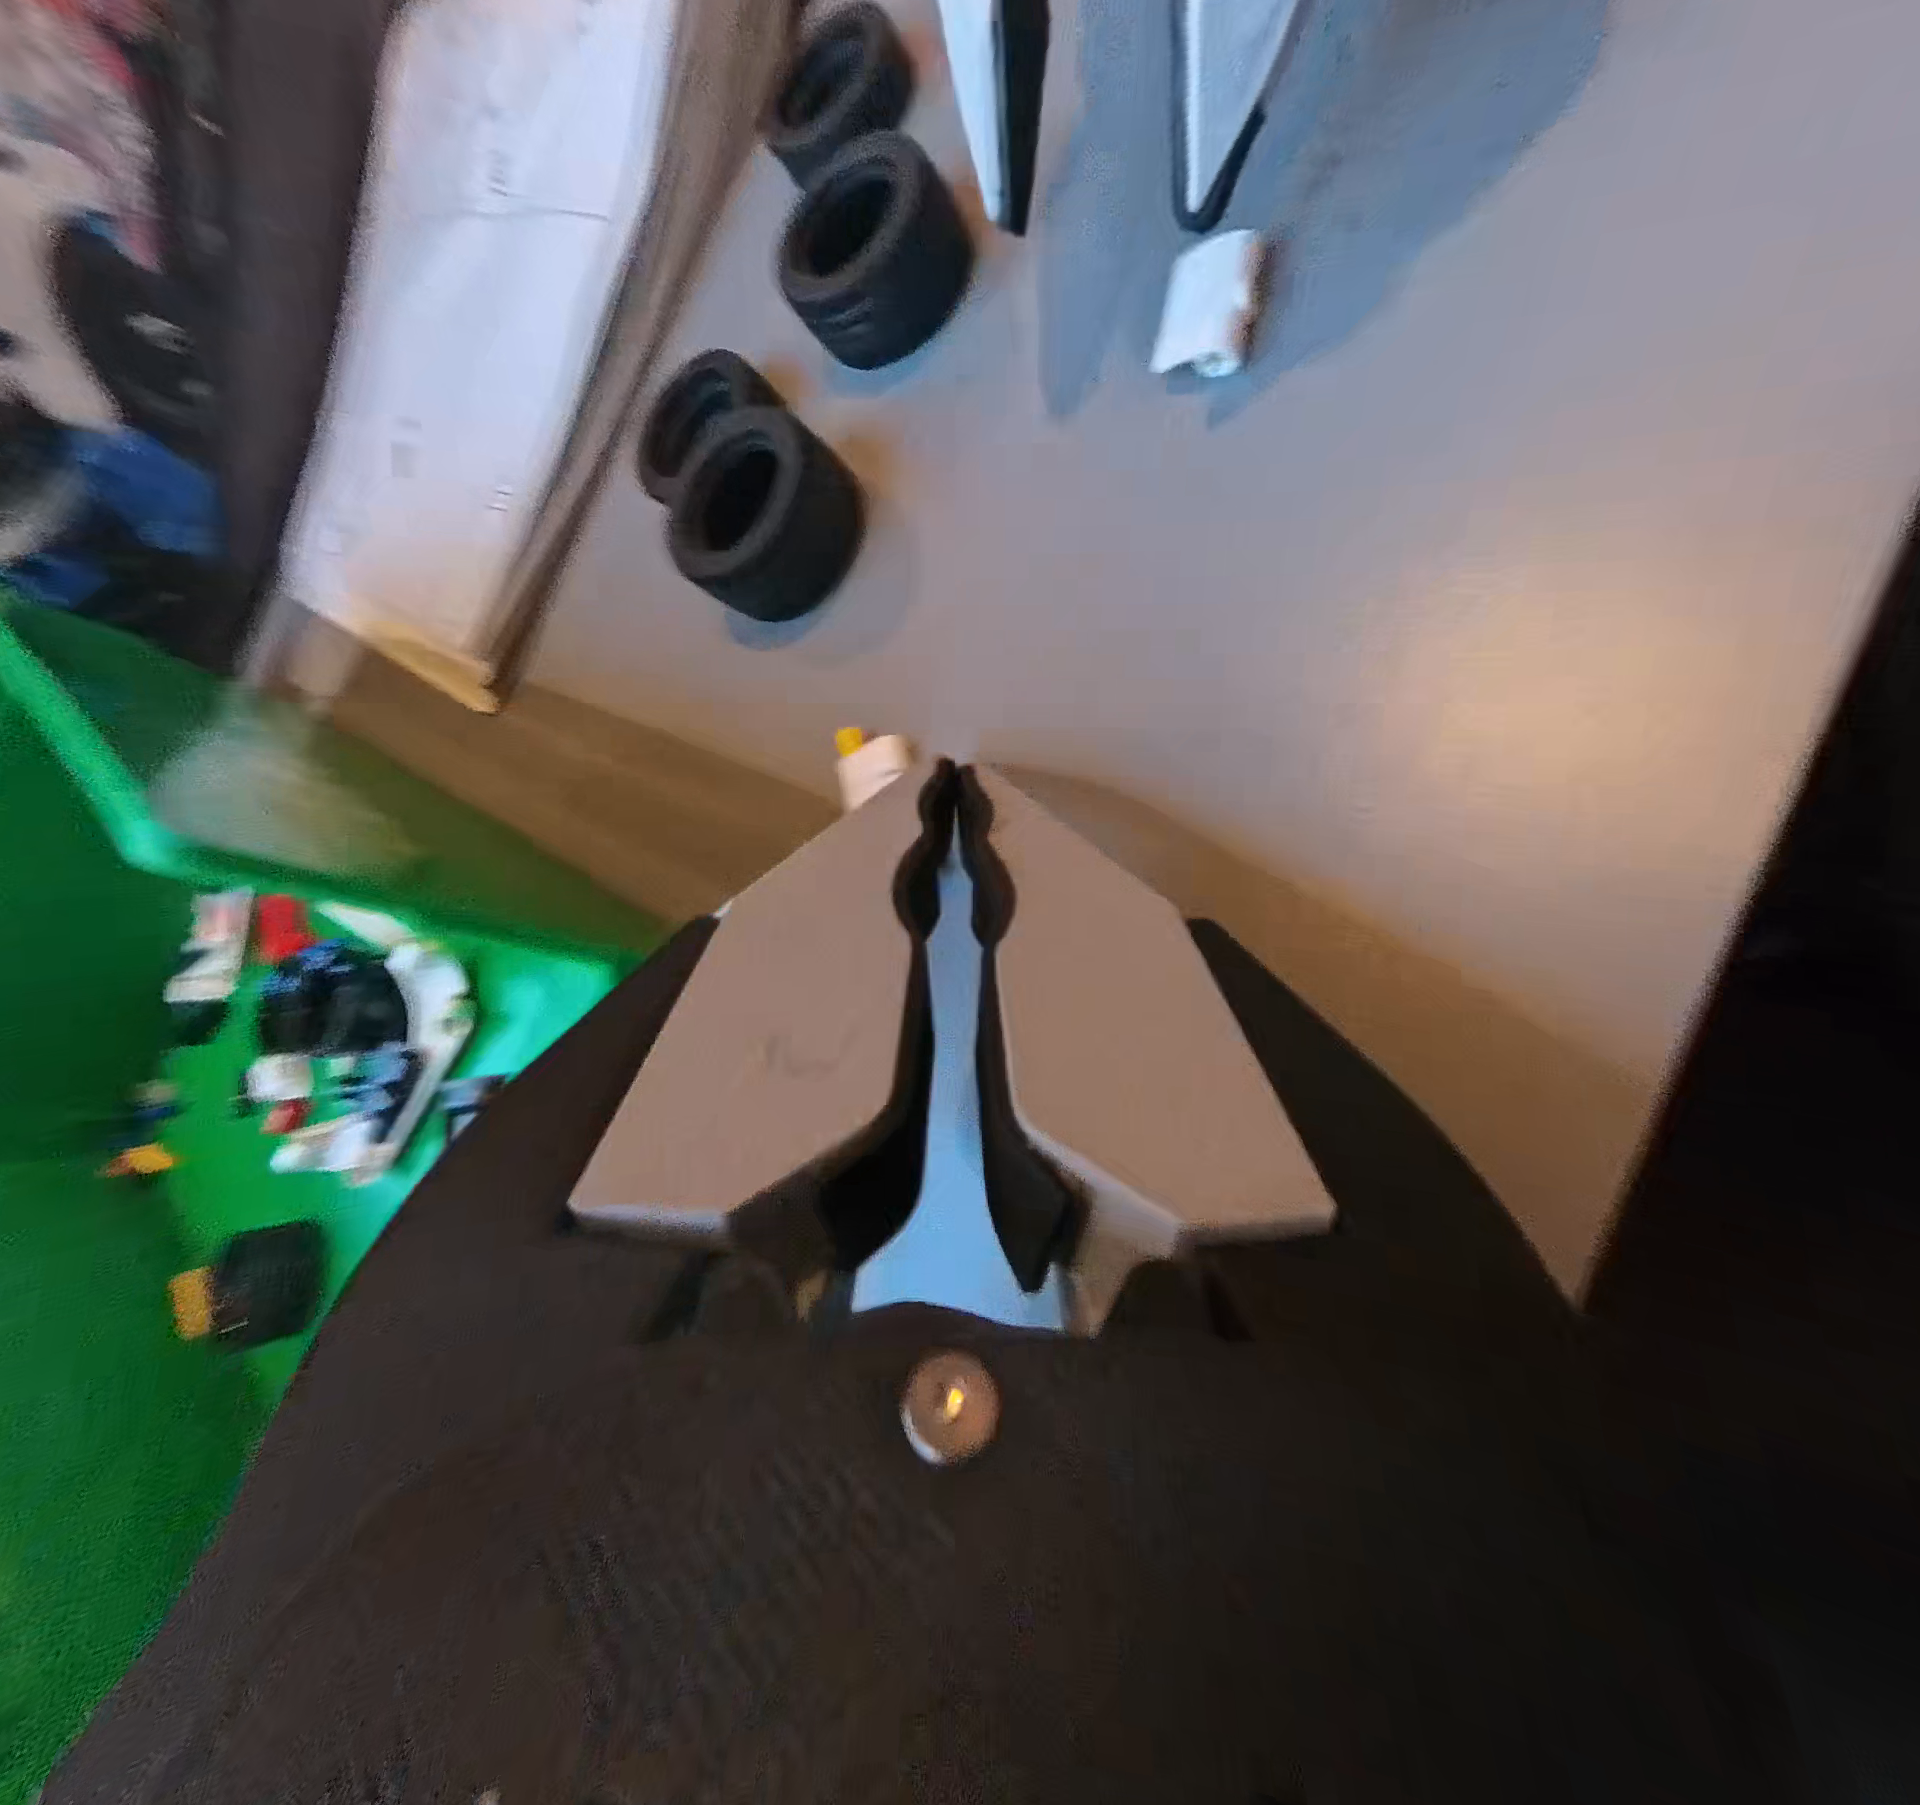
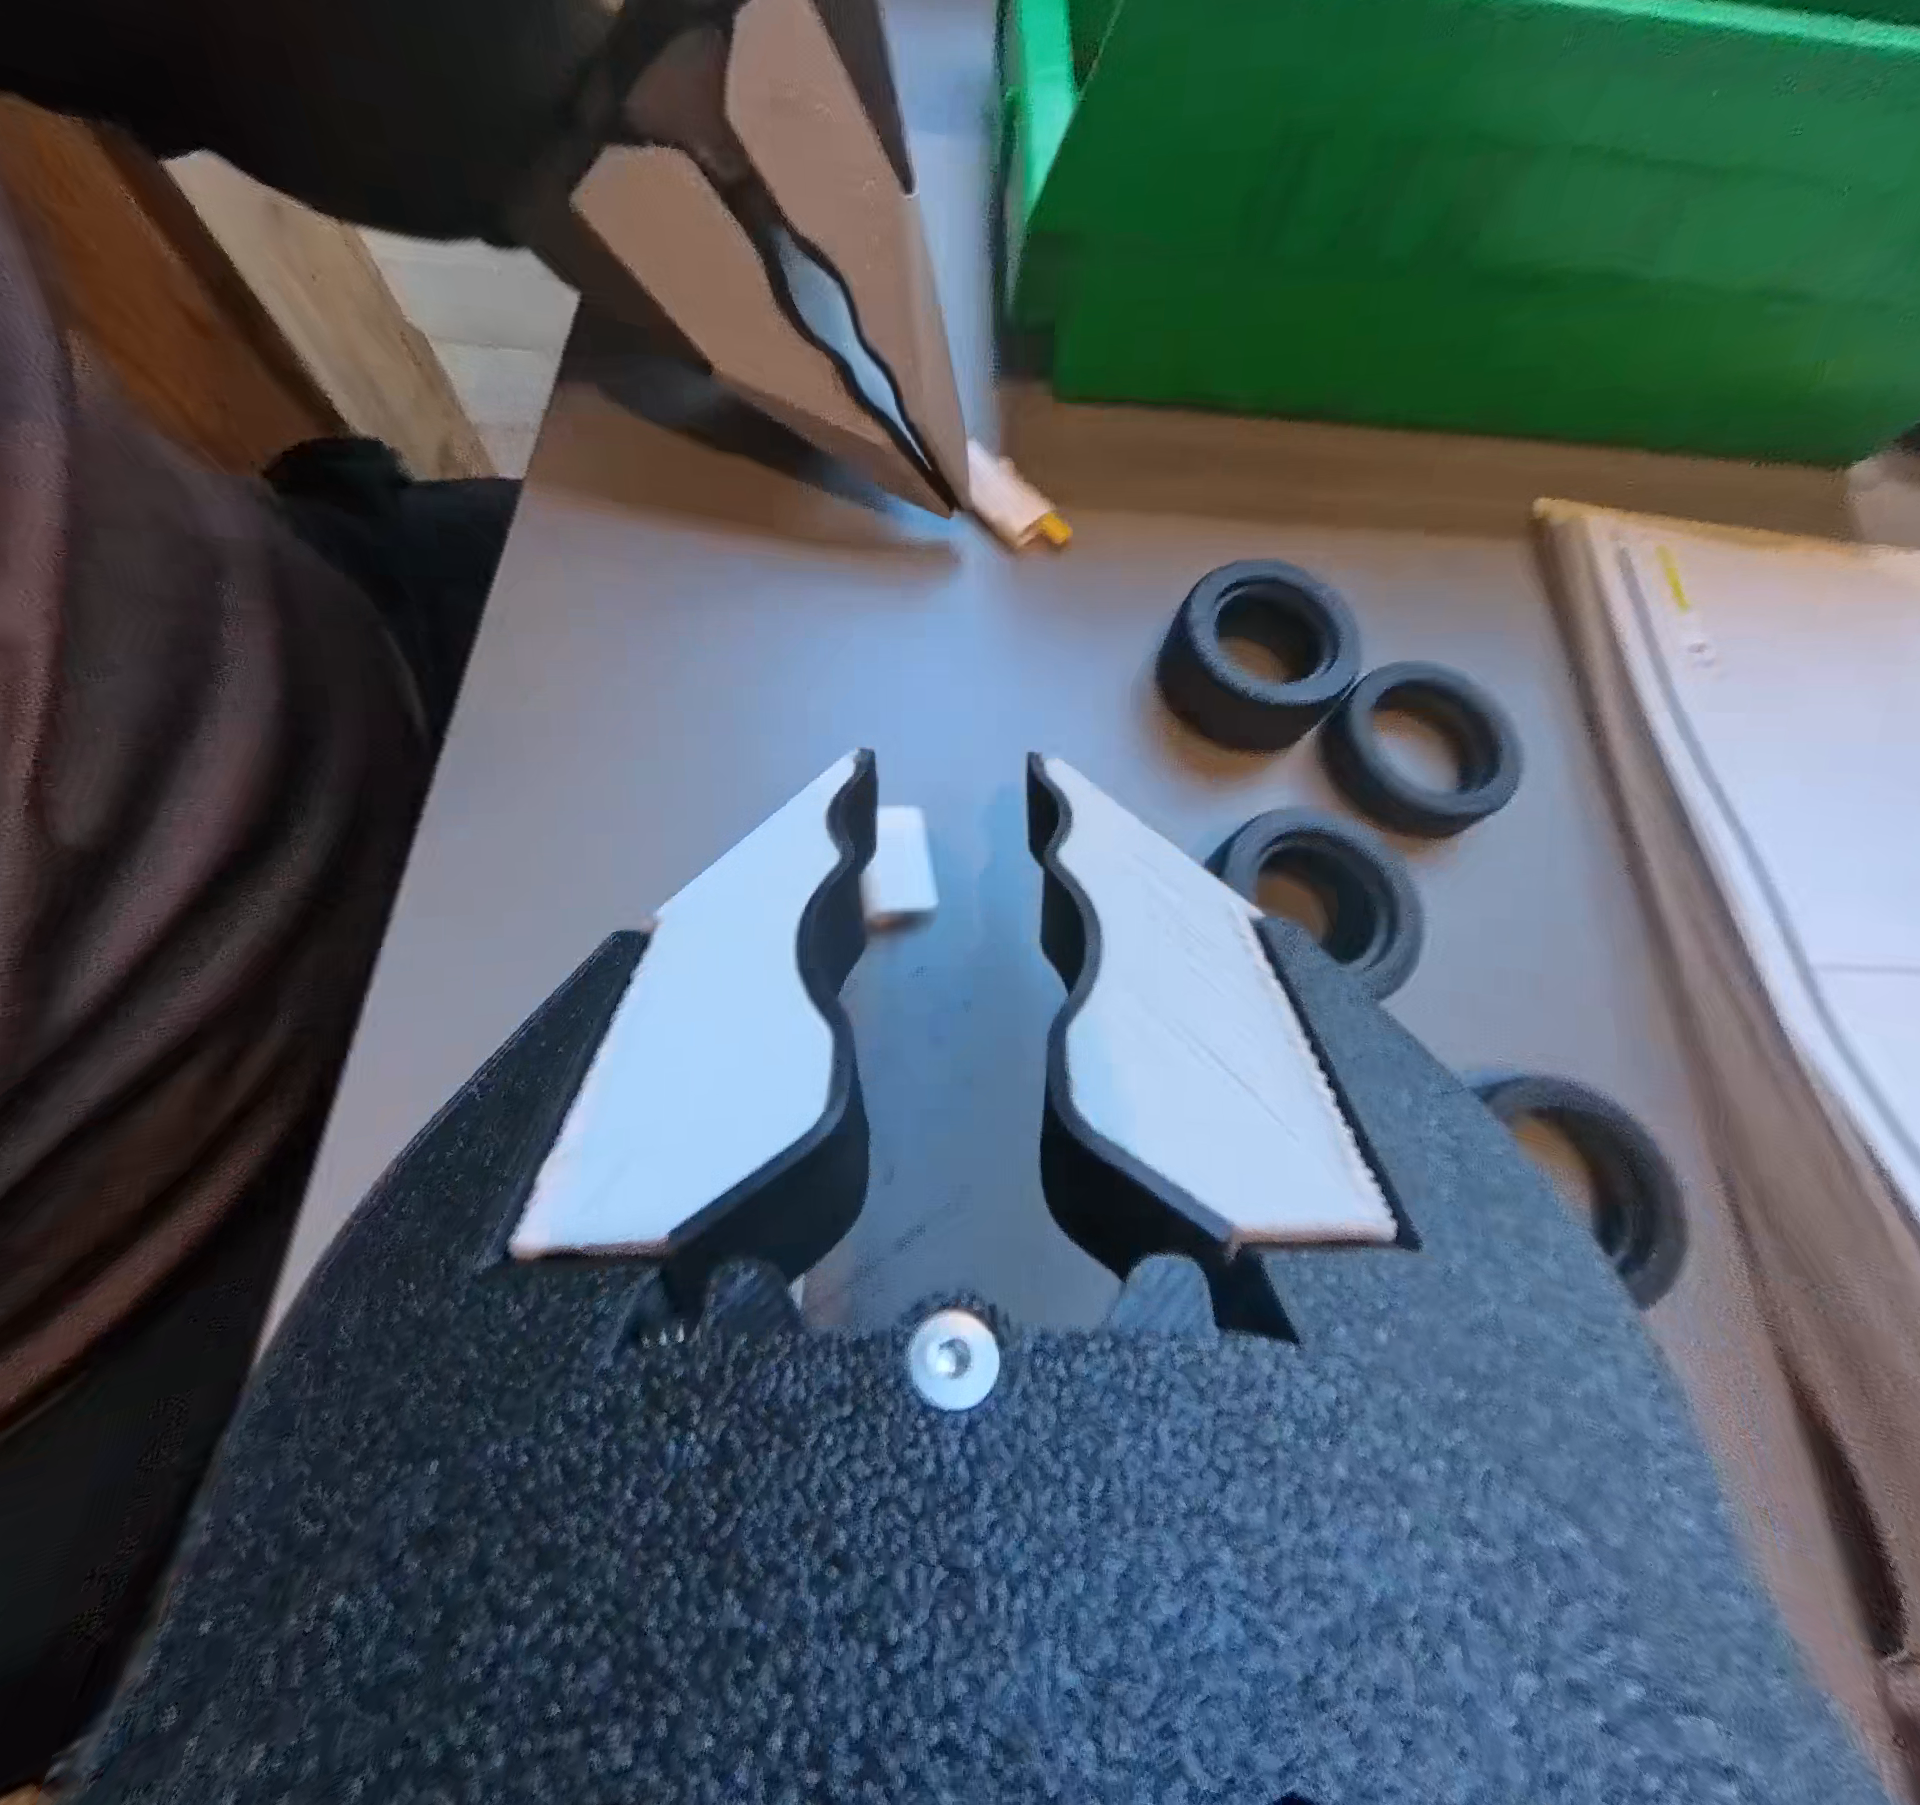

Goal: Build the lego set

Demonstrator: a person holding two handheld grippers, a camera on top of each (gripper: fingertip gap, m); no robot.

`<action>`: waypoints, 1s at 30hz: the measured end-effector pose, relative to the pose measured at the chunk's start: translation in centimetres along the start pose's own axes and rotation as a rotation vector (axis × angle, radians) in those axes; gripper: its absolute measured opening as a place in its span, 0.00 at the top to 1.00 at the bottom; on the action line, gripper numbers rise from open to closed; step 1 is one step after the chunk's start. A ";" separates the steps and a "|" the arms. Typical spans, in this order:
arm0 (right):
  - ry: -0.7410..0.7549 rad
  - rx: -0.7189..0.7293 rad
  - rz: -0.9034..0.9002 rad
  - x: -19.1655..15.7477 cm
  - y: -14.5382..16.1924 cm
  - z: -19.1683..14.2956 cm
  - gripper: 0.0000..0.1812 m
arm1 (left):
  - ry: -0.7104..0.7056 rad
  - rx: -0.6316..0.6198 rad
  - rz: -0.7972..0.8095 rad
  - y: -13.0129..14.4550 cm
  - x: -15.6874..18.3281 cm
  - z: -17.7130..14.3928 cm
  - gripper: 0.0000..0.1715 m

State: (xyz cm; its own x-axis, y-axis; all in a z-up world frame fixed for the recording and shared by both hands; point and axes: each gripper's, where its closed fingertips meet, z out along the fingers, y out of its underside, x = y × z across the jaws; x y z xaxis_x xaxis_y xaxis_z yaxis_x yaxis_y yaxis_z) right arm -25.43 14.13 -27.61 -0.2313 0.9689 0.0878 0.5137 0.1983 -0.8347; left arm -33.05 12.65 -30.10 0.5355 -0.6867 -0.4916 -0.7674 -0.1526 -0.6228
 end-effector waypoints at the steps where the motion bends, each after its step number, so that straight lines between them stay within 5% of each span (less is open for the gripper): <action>1: 0.013 -0.021 0.011 -0.3 0.6 -0.1 0.84 | 0.056 -0.012 -0.033 -0.1 0.7 0.0 1.00; 12: 0.149 -0.002 0.001 1.0 0.9 -1.0 0.83 | -0.091 -0.055 -0.263 0.4 -0.3 -1.9 1.00; 15: 0.115 0.010 0.002 0.6 0.8 -1.0 0.81 | -0.125 -0.088 -0.313 0.1 -1.1 -1.6 1.00; 17: 0.104 0.011 -0.005 0.4 0.8 -1.0 0.80 | -0.147 -0.094 -0.335 0.0 -1.7 -1.4 0.83; 19: 0.111 0.017 -0.013 0.4 0.8 -1.1 0.80 | -0.112 -0.087 -0.363 -0.2 -1.0 -1.2 0.81; 30: 0.019 -0.028 -0.014 -0.4 1.9 -1.3 0.79 | -0.122 -0.072 -0.375 1.7 -0.2 -2.3 0.82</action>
State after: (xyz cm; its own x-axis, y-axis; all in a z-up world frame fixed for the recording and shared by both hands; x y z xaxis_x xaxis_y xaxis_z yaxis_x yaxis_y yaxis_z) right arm -23.29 14.32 -28.50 -0.2233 0.9685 0.1100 0.5339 0.2159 -0.8175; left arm -35.27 10.87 -29.71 0.8178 -0.4852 -0.3094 -0.5311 -0.4295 -0.7304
